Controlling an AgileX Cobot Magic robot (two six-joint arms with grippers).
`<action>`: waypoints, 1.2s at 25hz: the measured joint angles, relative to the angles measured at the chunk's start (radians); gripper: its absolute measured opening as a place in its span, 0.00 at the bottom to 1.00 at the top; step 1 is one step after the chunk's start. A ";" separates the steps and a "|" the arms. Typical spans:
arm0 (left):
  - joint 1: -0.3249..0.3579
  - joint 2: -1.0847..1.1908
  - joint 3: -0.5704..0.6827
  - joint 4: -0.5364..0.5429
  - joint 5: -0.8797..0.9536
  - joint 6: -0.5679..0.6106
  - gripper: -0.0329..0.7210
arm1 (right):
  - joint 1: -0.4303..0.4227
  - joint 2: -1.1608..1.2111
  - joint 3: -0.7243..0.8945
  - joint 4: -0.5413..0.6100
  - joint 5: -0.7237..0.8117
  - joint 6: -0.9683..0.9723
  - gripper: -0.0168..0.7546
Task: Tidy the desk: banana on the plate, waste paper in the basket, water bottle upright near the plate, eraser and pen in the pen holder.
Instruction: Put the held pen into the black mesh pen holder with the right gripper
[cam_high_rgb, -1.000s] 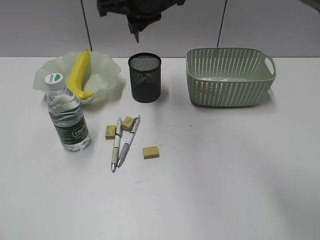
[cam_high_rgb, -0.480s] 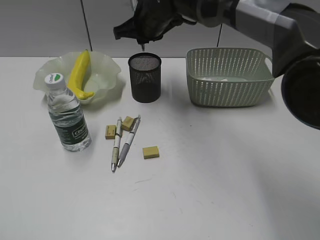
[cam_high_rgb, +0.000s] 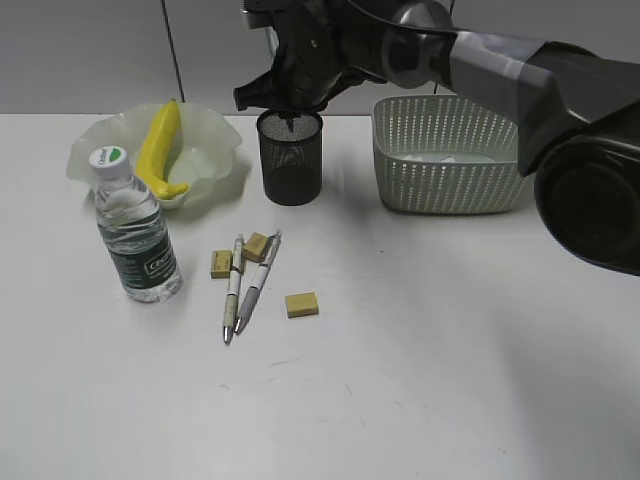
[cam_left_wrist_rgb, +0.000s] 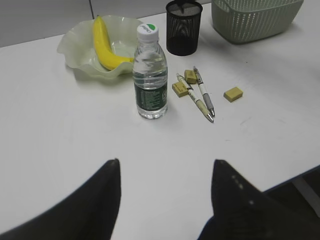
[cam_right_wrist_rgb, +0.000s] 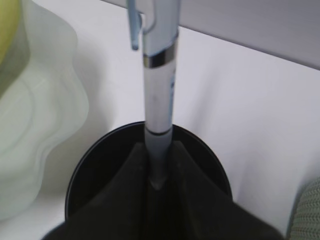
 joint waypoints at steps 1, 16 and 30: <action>0.000 0.000 0.000 0.000 0.000 0.000 0.61 | 0.000 0.000 0.000 0.000 0.000 0.001 0.15; 0.000 0.000 0.000 0.000 0.000 0.000 0.61 | 0.000 0.000 0.000 0.007 0.072 0.003 0.60; 0.000 0.000 0.000 0.000 0.000 0.000 0.61 | 0.000 -0.163 0.000 0.050 0.312 -0.057 0.63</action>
